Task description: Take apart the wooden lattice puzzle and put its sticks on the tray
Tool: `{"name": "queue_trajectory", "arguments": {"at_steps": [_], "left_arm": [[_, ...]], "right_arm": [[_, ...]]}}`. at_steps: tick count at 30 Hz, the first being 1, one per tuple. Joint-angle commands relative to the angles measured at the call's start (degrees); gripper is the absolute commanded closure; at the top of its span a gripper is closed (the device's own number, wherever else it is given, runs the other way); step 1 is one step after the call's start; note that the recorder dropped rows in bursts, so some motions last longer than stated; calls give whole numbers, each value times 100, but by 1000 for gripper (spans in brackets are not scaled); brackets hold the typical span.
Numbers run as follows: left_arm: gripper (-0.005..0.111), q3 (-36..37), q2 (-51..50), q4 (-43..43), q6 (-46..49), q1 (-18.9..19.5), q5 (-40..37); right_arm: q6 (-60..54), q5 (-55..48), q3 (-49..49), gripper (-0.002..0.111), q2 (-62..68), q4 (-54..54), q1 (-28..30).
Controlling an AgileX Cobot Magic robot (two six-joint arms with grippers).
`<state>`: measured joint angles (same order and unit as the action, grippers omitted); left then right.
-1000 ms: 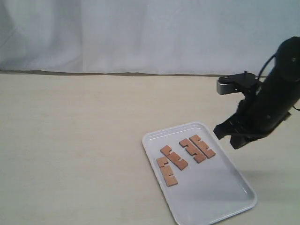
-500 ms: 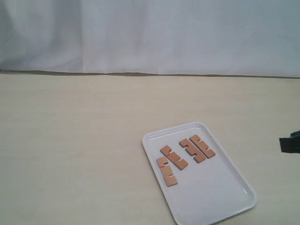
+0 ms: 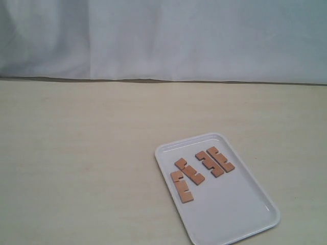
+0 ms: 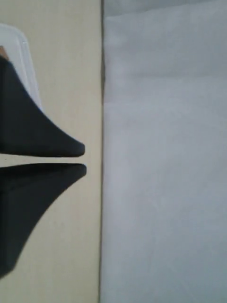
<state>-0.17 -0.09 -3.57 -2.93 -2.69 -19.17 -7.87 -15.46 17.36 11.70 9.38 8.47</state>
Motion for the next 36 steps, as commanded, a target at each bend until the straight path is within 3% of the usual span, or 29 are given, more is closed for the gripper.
{"name": "queue_trajectory", "arguments": {"at_steps": [1,7,18,32,36], "left_arm": [[107,17,9,1,-20,8,68],[107,17,9,1,-20,8,68],[107,17,9,1,-20,8,68],[107,17,9,1,-20,8,68],[107,17,9,-2,-20,8,68]], "right_arm": [[15,210,-62,104,-639,164,-180],[-54,188,-27,104,-1170,175,-647],[107,19,18,104,-1170,572,-730],[107,1384,-1736,104,-1170,746,-730],[-470,755,-1736,104,-1170,473,-717]]}}
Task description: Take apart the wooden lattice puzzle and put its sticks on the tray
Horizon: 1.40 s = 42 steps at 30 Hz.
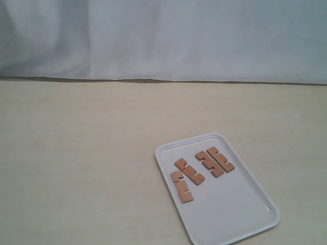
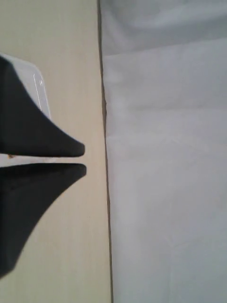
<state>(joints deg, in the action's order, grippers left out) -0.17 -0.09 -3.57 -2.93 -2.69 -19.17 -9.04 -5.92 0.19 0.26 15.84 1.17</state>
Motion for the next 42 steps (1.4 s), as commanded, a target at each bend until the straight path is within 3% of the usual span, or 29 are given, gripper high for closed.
{"name": "queue_trajectory", "arguments": {"at_steps": [1,42], "left_arm": [[107,17,9,-2,-20,8,68],[107,17,9,9,-20,8,68]], "right_arm": [[-353,-209,-19,104,-26,-100,12],[-446,-345,-19,104,-26,1,12]]}}
